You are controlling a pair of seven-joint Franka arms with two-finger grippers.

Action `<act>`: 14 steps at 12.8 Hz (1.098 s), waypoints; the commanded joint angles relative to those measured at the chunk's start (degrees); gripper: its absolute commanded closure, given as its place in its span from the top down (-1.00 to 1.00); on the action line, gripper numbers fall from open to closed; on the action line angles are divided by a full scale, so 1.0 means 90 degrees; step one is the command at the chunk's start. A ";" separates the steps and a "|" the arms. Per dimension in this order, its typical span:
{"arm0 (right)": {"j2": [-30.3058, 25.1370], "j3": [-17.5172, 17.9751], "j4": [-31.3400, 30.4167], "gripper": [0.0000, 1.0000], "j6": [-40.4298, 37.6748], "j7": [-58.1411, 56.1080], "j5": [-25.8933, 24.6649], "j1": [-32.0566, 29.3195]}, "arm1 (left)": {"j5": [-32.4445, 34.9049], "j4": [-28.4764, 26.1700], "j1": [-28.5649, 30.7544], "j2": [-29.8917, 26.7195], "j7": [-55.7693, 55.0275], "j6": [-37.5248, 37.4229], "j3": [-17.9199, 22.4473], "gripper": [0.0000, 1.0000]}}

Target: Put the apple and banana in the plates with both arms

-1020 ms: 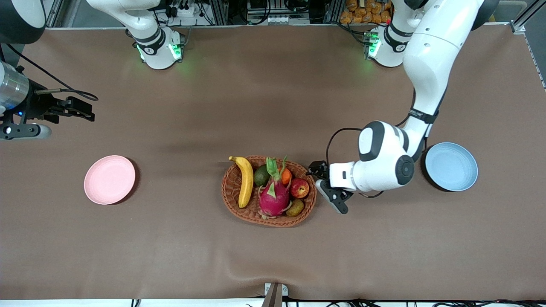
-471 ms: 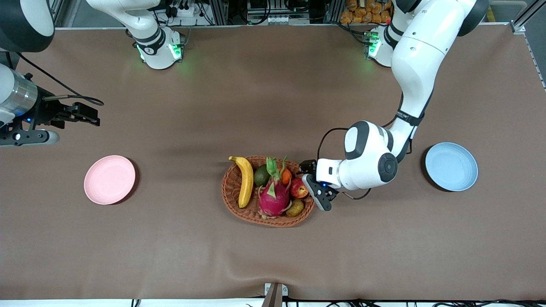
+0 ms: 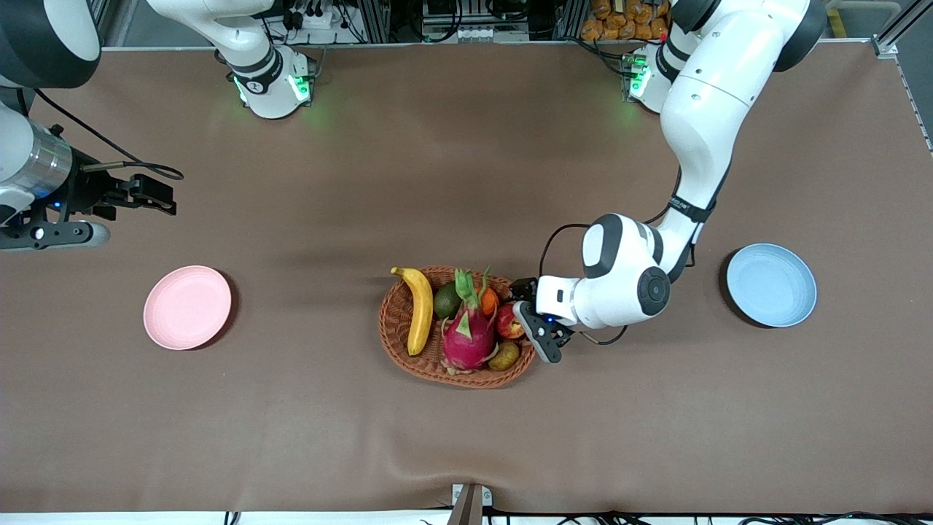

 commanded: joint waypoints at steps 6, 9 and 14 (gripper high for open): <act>0.0070 -0.0042 0.0145 1.00 0.0022 0.0033 0.0296 0.0223 | -0.0167 0.0163 -0.0090 0.0221 0.0179 0.0253 0.0007 1.00; 0.0100 -0.0042 0.0145 1.00 0.0168 0.0033 0.0601 0.0232 | -0.0167 0.0163 -0.0100 0.0279 0.0179 0.0351 0.0007 1.00; 0.0119 -0.0042 0.0145 1.00 0.0345 0.0033 0.0670 0.0408 | -0.0176 0.0153 -0.0149 0.0309 0.0140 0.0459 0.0007 0.61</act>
